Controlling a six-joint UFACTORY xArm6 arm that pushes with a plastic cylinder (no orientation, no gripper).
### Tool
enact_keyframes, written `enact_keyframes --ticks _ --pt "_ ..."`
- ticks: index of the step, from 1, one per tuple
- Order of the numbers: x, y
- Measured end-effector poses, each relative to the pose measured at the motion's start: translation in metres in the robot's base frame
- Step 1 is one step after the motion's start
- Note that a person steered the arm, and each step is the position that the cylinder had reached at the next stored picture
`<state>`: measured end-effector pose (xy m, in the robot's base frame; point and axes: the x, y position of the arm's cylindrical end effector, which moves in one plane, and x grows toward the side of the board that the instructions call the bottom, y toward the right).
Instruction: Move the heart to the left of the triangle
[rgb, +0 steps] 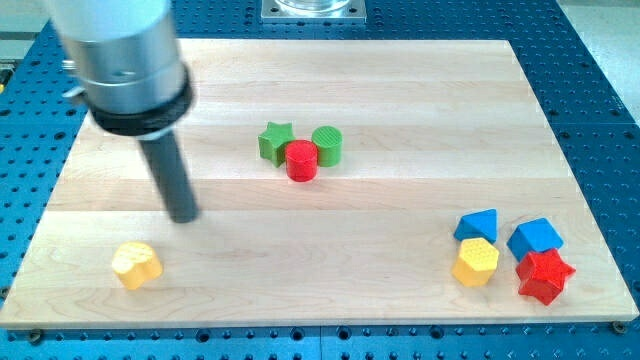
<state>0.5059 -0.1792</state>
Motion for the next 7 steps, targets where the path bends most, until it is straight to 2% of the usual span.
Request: enact_keyframes --ticks 1,2,3,4,5,6,7 --pt "0.052 -0.081" --pt "0.066 -0.029" --pt "0.036 0.111" --pt "0.035 0.061" --pt "0.062 0.052" --pt "0.065 0.097" --pt "0.069 0.115"
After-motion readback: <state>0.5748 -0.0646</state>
